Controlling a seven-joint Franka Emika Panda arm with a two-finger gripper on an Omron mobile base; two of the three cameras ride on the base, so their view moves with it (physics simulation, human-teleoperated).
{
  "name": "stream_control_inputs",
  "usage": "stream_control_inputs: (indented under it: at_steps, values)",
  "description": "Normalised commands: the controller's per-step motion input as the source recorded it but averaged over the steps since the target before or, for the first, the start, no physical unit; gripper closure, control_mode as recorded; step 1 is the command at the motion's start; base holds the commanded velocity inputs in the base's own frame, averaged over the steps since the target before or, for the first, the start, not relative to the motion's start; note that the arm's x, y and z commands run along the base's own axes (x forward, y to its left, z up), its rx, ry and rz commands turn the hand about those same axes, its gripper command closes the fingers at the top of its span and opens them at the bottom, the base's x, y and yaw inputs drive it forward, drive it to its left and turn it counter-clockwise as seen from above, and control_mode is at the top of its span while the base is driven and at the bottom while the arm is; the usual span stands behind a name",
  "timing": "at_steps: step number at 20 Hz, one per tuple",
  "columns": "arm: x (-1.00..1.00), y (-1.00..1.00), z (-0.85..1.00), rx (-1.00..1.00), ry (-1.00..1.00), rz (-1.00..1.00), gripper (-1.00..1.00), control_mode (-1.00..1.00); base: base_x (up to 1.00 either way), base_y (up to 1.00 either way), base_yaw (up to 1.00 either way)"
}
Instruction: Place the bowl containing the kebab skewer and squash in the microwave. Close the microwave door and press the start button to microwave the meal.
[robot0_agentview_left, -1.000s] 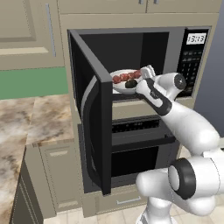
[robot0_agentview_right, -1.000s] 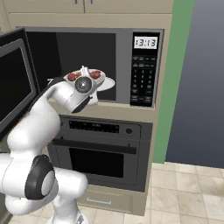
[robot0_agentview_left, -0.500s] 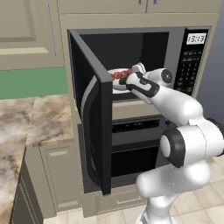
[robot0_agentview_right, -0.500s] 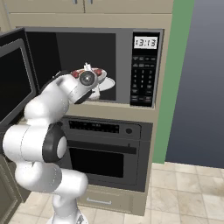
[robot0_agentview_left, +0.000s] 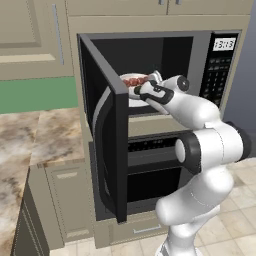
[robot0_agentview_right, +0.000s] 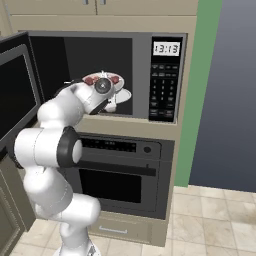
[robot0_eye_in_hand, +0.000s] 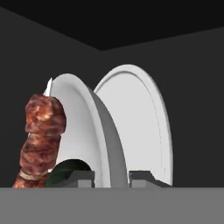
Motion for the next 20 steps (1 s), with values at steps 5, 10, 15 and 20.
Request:
stream_control_inputs:
  at_steps: [5,10,15,20]
  values:
    - [-0.17,0.14,0.19,-0.03,0.0,-0.01,-1.0,-1.0,0.0,0.0,0.0]
    - [-0.64,-0.01,0.42,-0.01,-0.02,-0.02,-1.0,-1.0,0.0,0.0,0.0]
    - [-0.88,0.0,0.36,-0.03,0.0,0.0,-1.0,-1.0,0.0,0.0,0.0]
    - [-1.0,-0.08,0.28,-0.12,-0.02,0.08,-1.0,-1.0,0.0,0.0,0.0]
